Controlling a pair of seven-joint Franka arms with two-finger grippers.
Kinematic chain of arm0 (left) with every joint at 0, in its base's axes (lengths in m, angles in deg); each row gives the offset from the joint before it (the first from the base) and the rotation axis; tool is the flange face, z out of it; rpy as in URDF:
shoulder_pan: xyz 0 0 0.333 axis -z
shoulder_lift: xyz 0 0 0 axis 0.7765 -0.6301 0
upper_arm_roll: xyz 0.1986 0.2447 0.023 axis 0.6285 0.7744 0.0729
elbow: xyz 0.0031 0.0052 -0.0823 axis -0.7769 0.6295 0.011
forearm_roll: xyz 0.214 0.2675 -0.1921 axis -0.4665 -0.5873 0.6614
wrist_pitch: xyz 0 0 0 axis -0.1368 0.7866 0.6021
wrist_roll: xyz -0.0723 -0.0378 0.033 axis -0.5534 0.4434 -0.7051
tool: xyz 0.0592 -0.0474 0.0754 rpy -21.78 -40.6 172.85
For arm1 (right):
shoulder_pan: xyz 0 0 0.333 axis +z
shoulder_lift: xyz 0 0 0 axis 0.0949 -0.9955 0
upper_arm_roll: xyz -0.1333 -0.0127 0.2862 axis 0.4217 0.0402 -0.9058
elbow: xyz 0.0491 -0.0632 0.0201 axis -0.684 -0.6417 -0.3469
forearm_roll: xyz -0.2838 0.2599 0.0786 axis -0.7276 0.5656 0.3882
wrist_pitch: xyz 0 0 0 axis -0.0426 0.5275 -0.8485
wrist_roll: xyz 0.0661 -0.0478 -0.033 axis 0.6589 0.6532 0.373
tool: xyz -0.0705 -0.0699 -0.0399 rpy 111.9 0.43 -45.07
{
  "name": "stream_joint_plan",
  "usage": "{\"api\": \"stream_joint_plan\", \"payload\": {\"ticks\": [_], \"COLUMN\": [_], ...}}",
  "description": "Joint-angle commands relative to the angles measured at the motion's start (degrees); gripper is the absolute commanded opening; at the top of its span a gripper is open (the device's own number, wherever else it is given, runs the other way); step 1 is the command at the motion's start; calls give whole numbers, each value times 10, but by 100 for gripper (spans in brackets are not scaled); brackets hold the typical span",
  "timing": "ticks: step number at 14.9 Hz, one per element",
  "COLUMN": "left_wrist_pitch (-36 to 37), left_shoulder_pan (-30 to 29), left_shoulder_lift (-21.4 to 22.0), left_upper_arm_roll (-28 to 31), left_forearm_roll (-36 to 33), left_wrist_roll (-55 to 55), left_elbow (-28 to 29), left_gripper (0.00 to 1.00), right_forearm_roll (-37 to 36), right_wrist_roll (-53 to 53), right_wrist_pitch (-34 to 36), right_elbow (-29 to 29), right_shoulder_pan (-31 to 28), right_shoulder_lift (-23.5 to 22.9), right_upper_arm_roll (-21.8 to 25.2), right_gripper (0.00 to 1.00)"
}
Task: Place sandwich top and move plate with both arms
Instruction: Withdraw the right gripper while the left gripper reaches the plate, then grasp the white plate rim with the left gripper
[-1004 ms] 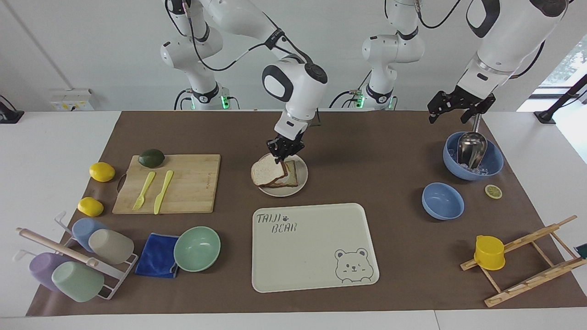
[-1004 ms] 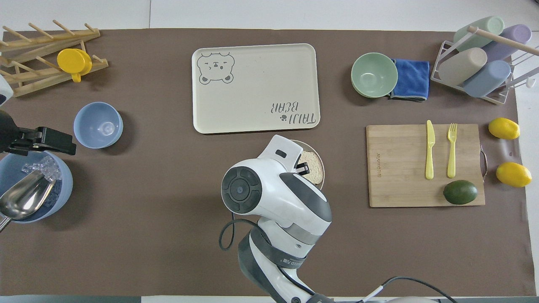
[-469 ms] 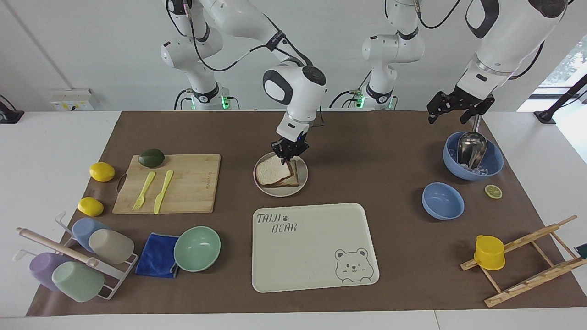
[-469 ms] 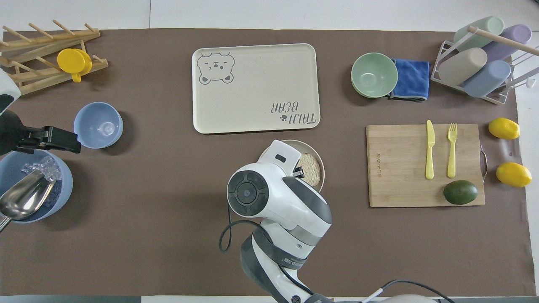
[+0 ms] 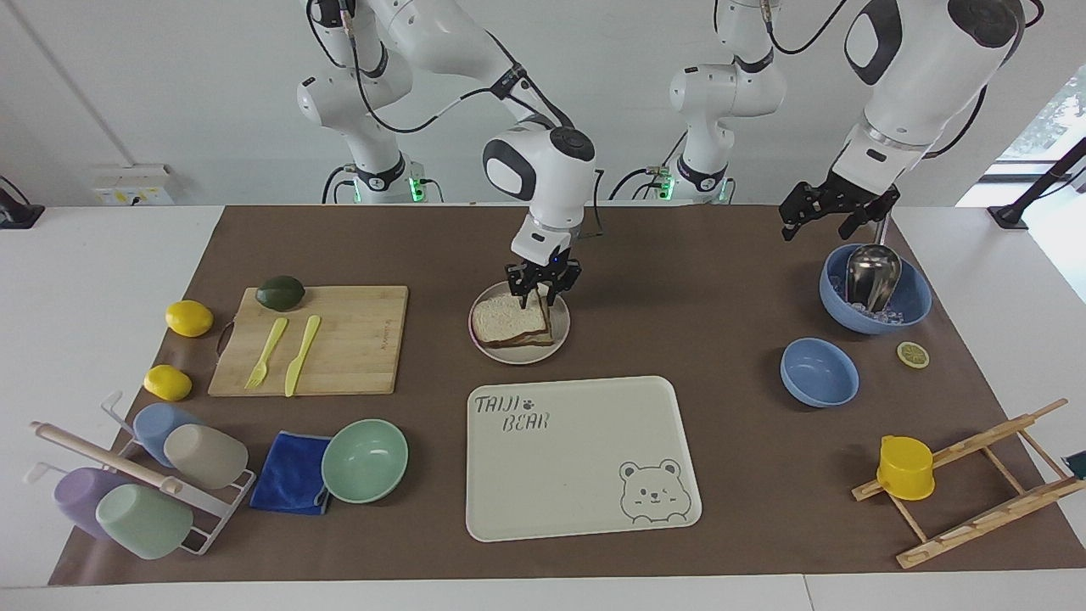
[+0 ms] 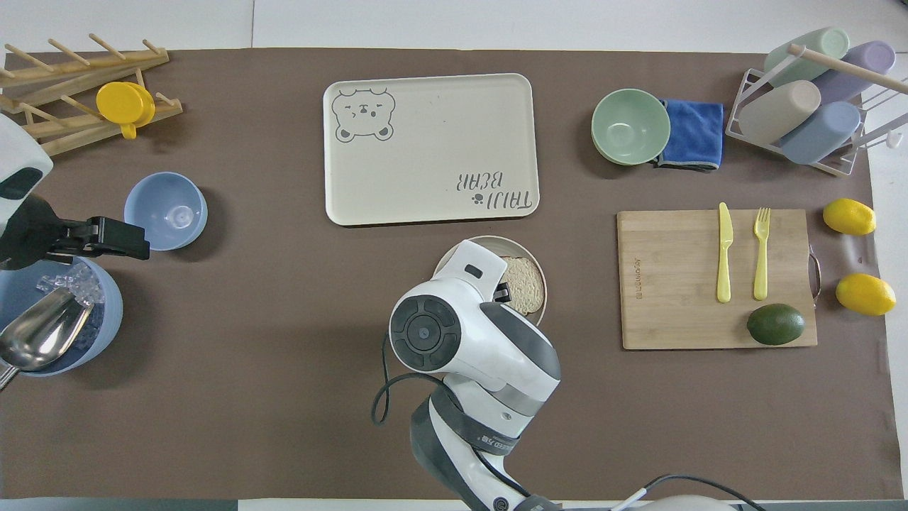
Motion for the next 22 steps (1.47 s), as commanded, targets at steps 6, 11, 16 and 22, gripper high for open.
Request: {"api": "stream_joint_plan", "payload": {"ticks": [6,11,16,22], "left_wrist_pitch": [-130,-254,-388,-435], "left_shoulder_pan": [59,163,253,300], "left_shoulder_lift": [14,-48,-114,-152], "left_upper_arm_roll": [4,4,4,4], "left_forearm_roll": [38,78,123,181], "left_wrist_roll": [66,162,176,175], "left_elbow": [101,135,188,197], "left_gripper": [100,100,100,100], "right_forearm_roll": [146,190,188,190], "right_wrist_roll": [129,211,297,314], "right_wrist_pitch": [192,342,354,414], "right_elbow": [79,94,100,174], "right_shoulder_pan": [-192,-336,-355,-321], "right_shoulder_lift": [113,177,171,119], "right_upper_arm_roll": [-4,1,35,82], "right_gripper": [100,100,100,100]}}
